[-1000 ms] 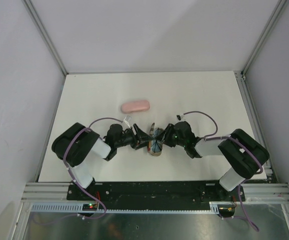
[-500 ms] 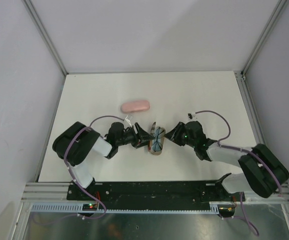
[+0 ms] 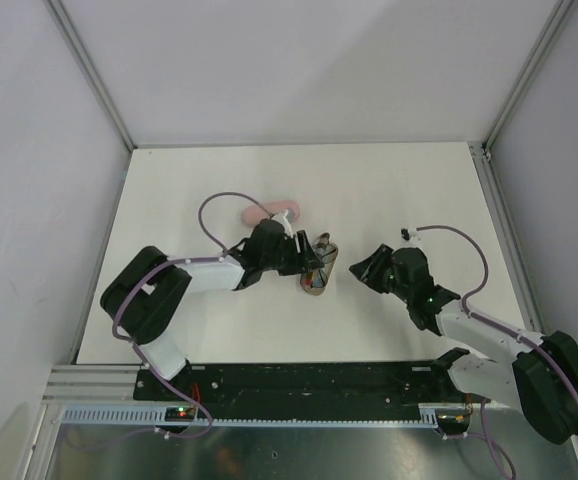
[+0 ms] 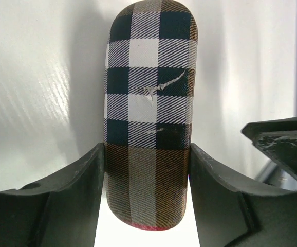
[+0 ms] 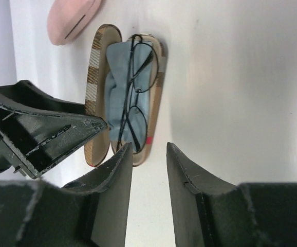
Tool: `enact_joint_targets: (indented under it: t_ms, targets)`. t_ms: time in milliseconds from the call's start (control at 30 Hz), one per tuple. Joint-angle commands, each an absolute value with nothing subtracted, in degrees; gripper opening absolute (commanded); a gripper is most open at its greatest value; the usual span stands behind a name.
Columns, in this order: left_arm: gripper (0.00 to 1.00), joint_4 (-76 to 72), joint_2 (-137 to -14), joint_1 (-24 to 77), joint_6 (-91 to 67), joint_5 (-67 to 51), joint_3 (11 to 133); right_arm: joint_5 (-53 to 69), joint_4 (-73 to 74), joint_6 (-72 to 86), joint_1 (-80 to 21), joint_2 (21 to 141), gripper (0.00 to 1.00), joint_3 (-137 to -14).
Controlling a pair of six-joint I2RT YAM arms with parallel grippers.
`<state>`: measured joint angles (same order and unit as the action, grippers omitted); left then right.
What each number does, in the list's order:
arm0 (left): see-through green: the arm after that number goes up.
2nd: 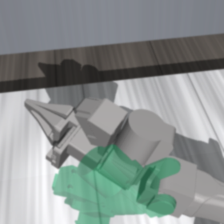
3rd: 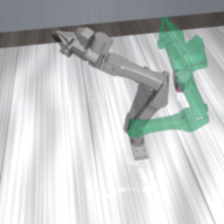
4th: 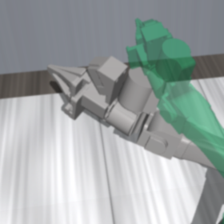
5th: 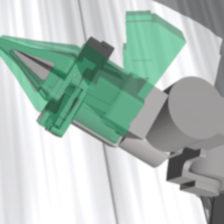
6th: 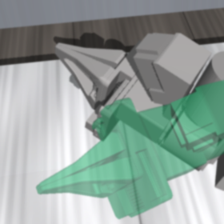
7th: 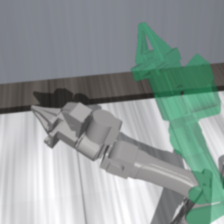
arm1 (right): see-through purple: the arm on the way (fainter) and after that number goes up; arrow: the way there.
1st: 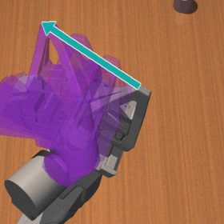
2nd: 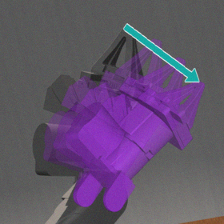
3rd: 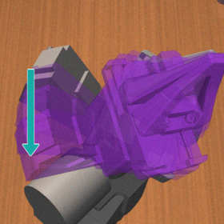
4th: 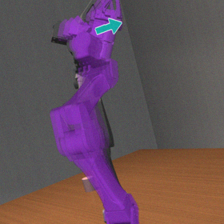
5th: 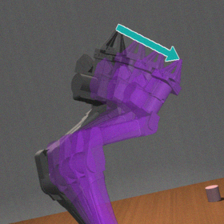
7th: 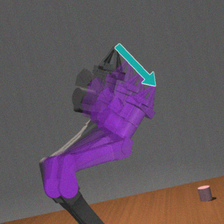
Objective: Organize the sunglasses
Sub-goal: Close the case with sunglasses at the center of the board, then move the case with sunglasses to the center of the board.
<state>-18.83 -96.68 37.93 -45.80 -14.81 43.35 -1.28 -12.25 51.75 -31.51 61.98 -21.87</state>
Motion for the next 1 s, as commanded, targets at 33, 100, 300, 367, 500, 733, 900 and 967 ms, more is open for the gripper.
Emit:
enact_joint_targets:
  t_ms: [33,100,300,367,500,733,900,967]
  targets:
    - [0.56,-0.94,-97.72,42.58,-35.08,3.36,47.36,-2.15,-10.55,50.57,-30.38,59.73,0.38,-20.95]
    - [0.57,1.5,-98.59,44.02,-34.52,5.85,48.62,-1.94,-10.37,50.61,-30.05,59.27,0.38,-20.68]
    - [0.7,4.0,-100.24,46.4,-33.38,8.42,51.32,-1.49,-9.64,50.39,-29.18,58.29,0.38,-20.21]
    - [0.83,4.21,-100.21,46.93,-33.07,8.28,51.79,-1.25,-9.53,50.3,-28.87,58.14,0.38,-20.08]
    - [0.99,4.25,-98.78,47.51,-32.78,7.27,52.57,-0.8,-9.52,50.2,-28.3,58.31,0.38,-19.84]
    - [1.0,4.58,-94.12,47.66,-30.12,5.32,54.13,0.75,-10.36,49.34,-28.13,59.61,0.38,-19.69]
    - [1.0,5.03,-93.75,47.53,-22.54,4.7,55.97,2.11,-11.43,48.92,-28.13,60.77,0.38,-19.69]
    - [1.0,5.61,-94.1,47.1,-18.6,2.56,56.99,2.57,-11.51,48.73,-28.13,60.81,0.38,-19.69]
